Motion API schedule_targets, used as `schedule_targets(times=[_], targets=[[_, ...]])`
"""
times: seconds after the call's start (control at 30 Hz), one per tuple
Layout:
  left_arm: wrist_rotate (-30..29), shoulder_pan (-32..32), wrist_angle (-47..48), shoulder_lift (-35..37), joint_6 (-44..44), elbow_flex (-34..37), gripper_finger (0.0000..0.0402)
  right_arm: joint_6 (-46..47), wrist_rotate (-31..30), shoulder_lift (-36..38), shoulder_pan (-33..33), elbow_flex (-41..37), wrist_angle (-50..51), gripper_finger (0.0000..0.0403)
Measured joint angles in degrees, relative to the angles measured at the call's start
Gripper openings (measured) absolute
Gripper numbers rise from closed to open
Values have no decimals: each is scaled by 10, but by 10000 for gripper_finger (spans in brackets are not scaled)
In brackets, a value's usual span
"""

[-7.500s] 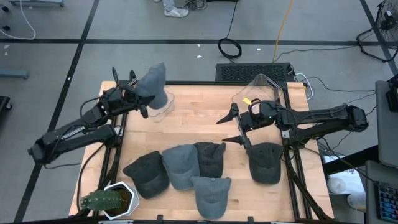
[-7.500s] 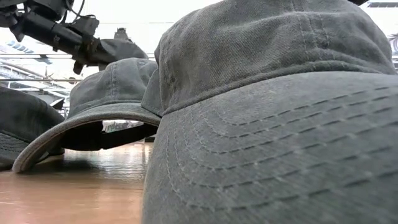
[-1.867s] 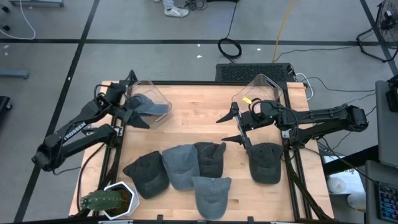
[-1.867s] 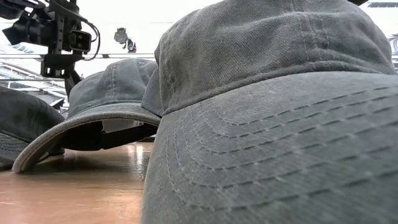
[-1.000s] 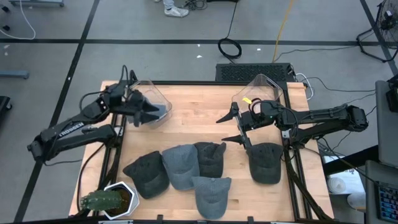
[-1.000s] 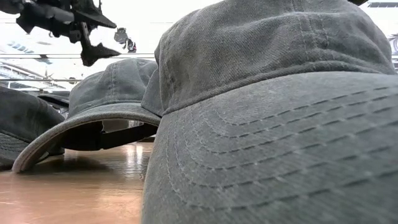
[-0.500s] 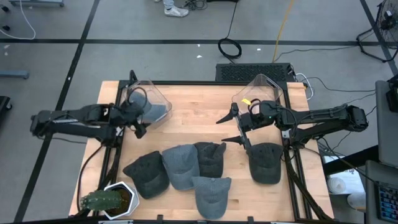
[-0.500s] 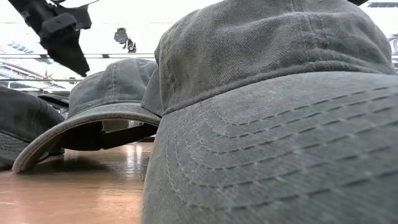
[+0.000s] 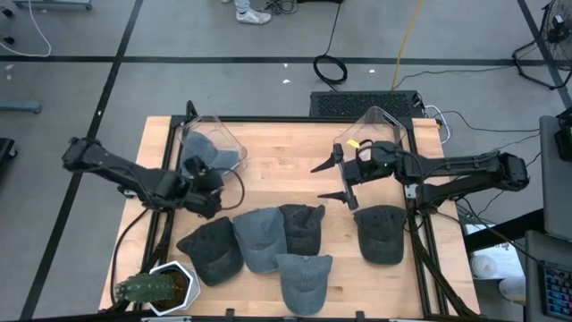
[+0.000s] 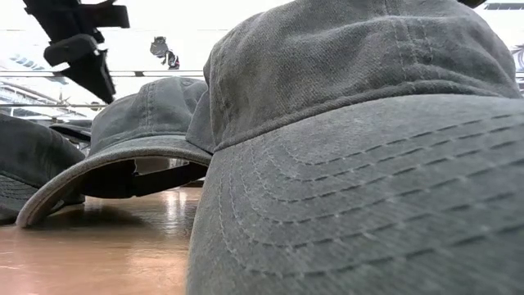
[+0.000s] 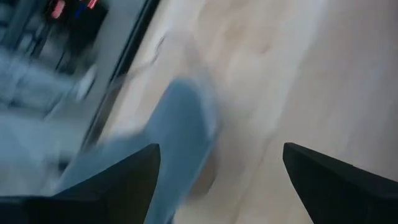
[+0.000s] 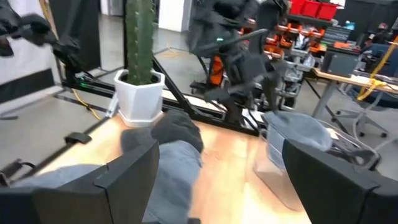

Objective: Pick & Place hat
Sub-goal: Put the right blue cap into the left transparent bin

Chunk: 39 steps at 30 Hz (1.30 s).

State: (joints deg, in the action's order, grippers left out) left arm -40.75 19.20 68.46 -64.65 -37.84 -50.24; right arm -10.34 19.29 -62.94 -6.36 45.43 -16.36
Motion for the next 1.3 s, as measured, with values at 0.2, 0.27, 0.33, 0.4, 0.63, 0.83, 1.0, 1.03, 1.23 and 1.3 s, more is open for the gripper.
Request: schedule_targets(times=[0.2, 0.27, 0.33, 0.4, 0.63, 0.83, 1.0, 1.03, 1.23, 1.3], targets=[[82, 28, 217, -69, -248, -9, 349, -30, 0, 0, -31, 0, 18, 329], [72, 31, 213, -78, -268, 8, 349, -38, 1, 0, -38, 0, 20, 329], [51, 29, 211, -84, -282, 16, 349, -41, 2, 0, -42, 0, 16, 329], [48, 20, 218, -92, -311, 27, 349, -43, 2, 0, -45, 0, 12, 329], [78, -19, 212, -97, -329, 37, 349, -71, 4, 0, -46, 0, 12, 329], [87, -41, 213, -92, -316, 38, 349, -92, 4, 4, -46, 0, 13, 329], [111, -74, 190, -92, -269, 38, 349, -108, 5, 7, -46, 0, 12, 329], [115, -83, 180, -92, -258, 38, 349, -111, 5, 7, -46, 0, 12, 329], [138, -162, 171, -92, -151, 38, 349, -115, 5, 7, -46, 0, 7, 329], [125, -188, 179, -92, -150, 38, 349, -115, 5, 7, -46, 0, 7, 329]])
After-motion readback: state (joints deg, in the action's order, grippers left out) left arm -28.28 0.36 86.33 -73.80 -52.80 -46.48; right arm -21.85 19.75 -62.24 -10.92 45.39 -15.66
